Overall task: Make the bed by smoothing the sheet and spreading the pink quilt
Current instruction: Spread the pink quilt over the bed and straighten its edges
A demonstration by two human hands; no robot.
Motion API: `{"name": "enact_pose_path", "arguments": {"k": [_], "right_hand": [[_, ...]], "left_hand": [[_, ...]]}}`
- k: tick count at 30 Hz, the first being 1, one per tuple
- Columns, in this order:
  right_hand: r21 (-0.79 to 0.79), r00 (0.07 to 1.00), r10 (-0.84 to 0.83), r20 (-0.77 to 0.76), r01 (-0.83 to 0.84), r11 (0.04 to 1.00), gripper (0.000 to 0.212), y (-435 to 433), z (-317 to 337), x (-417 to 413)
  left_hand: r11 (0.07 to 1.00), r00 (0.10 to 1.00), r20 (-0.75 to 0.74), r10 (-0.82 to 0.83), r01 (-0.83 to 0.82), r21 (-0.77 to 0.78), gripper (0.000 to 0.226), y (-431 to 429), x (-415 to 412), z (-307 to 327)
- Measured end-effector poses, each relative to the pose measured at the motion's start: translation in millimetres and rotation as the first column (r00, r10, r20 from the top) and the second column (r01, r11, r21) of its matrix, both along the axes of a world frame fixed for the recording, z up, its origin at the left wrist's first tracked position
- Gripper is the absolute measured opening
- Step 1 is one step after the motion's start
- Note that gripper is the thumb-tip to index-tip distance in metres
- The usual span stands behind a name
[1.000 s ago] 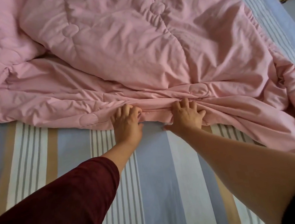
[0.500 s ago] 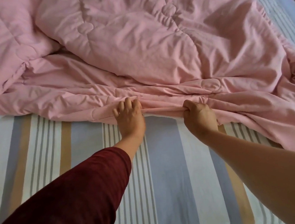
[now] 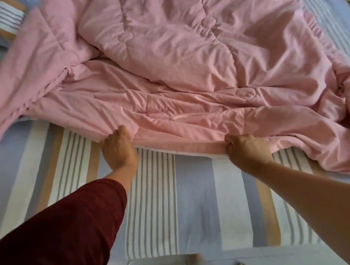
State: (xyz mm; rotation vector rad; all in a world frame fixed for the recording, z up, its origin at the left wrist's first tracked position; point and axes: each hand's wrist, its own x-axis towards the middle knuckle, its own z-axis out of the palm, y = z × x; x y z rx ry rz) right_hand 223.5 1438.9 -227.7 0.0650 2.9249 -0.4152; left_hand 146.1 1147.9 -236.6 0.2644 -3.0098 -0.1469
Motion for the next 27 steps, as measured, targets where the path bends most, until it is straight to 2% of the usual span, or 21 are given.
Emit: {"name": "enact_pose_path", "arguments": {"k": [2, 4, 7, 9, 12, 15, 18, 23, 25, 27], "right_hand": [[-0.028, 0.996, 0.048, 0.074, -0.046, 0.999, 0.018, 0, -1, 19], [-0.058, 0.98, 0.084, 0.183, -0.075, 0.996, 0.017, 1, -6, 37], [-0.138, 0.892, 0.208, 0.402, -0.166, 0.976, 0.035, 4, -12, 70], [-0.147, 0.81, 0.283, 0.513, -0.242, 0.959, 0.041, 3, -20, 88], [-0.171, 0.711, 0.367, 0.6, -0.334, 0.927, 0.024, -7, -27, 99], [-0.254, 0.614, 0.429, 0.663, -0.355, 0.9, 0.016, -16, -30, 102], [-0.279, 0.551, 0.449, 0.703, -0.366, 0.888, 0.024, -22, -28, 111], [-0.267, 0.475, 0.418, 0.774, -0.354, 0.896, 0.018, -34, -29, 128], [-0.29, 0.435, 0.418, 0.797, -0.33, 0.898, 0.015, -39, -26, 133], [-0.326, 0.385, 0.394, 0.835, -0.231, 0.917, 0.014, -43, -22, 137]], "left_hand": [[0.995, 0.992, 0.119, -0.04, 0.051, -0.091, 0.022, -2, 25, 13], [0.973, 0.943, 0.33, -0.049, 0.12, -0.199, 0.026, -4, 49, 20], [0.952, 0.787, 0.616, 0.004, 0.185, -0.243, 0.027, -4, 87, 19], [0.951, 0.69, 0.723, 0.032, 0.201, -0.234, 0.028, -5, 108, 10], [0.94, 0.611, 0.791, 0.035, 0.248, -0.233, 0.032, -10, 131, 0], [0.928, 0.528, 0.849, 0.025, 0.303, -0.216, 0.034, -19, 144, -6], [0.926, 0.452, 0.892, -0.001, 0.338, -0.17, 0.032, -28, 151, -6], [0.887, 0.308, 0.951, -0.014, 0.444, -0.13, 0.029, -36, 168, 1], [0.892, 0.199, 0.98, 0.017, 0.44, -0.105, 0.027, -35, 171, 5], [0.918, 0.026, 0.996, 0.084, 0.387, -0.088, 0.033, -26, 166, 14]]}}
